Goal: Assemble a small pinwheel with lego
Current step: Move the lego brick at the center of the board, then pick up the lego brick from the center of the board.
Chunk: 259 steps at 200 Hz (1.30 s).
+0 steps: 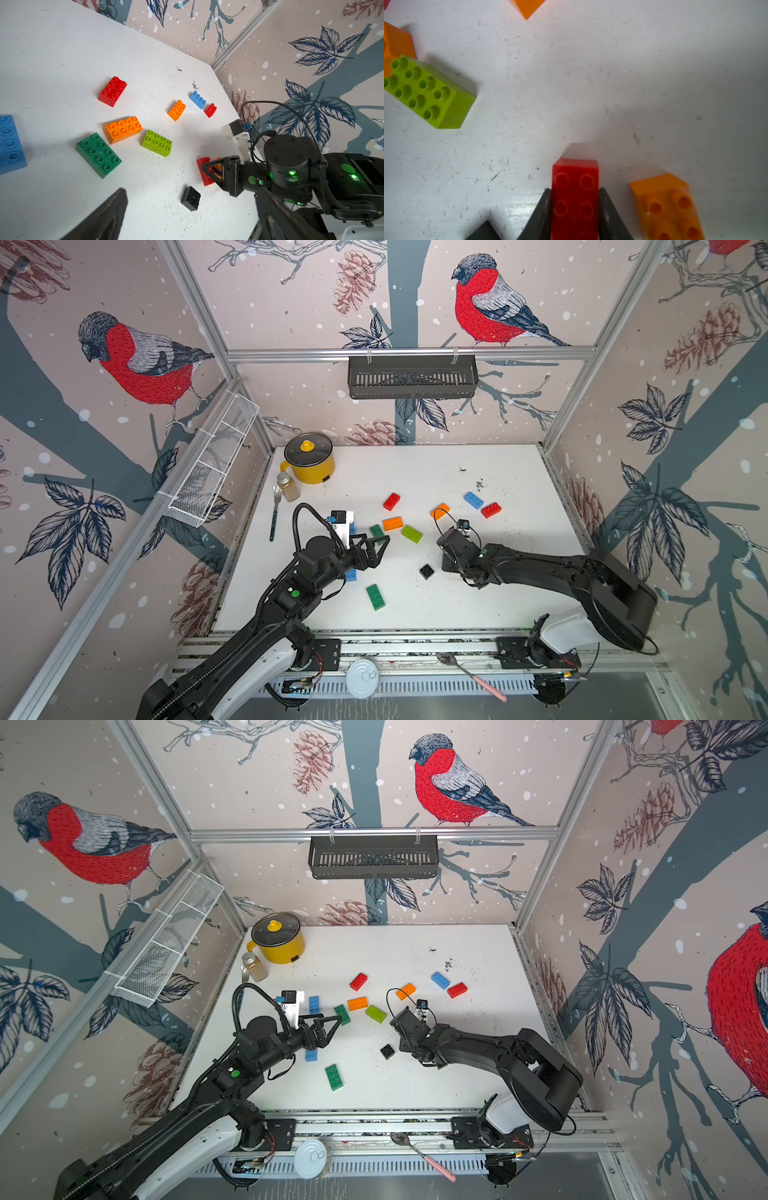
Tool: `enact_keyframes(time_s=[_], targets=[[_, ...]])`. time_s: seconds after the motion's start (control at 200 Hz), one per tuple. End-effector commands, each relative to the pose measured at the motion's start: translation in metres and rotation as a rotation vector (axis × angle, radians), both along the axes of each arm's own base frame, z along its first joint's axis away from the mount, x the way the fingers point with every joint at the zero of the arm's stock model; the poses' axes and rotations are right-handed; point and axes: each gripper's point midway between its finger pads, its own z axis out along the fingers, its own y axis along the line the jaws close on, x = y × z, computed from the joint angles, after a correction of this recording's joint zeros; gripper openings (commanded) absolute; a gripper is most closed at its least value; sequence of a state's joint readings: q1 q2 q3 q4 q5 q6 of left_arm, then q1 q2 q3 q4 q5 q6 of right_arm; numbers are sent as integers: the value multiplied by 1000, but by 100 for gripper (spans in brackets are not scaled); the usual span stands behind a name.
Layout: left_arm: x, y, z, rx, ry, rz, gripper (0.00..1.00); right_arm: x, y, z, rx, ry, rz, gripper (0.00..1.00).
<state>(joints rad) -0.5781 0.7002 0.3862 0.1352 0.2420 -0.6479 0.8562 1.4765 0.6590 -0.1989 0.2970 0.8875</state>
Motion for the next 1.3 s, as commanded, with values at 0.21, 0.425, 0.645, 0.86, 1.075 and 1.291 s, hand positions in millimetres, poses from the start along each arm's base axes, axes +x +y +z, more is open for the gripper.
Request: enact_keyframes(time_s=[0.21, 0.425, 0.645, 0.86, 1.075, 1.291], targets=[[-11, -8, 26, 20, -12, -84, 97, 2, 5, 13, 22, -14, 35, 58], [-18, -8, 68, 80, -109, -141, 97, 32, -14, 60, 130, -49, -90, 82], [-16, -6, 79, 178, -184, -156, 97, 93, -108, 66, 190, -84, -409, 90], [-6, 0, 63, 146, -128, -168, 97, 144, -167, 41, 179, -42, -605, 90], [7, 7, 51, 138, -68, -179, 97, 185, -172, 13, 189, 18, -635, 82], [16, 16, 51, 106, -58, -157, 97, 206, -167, 1, 173, 41, -646, 74]])
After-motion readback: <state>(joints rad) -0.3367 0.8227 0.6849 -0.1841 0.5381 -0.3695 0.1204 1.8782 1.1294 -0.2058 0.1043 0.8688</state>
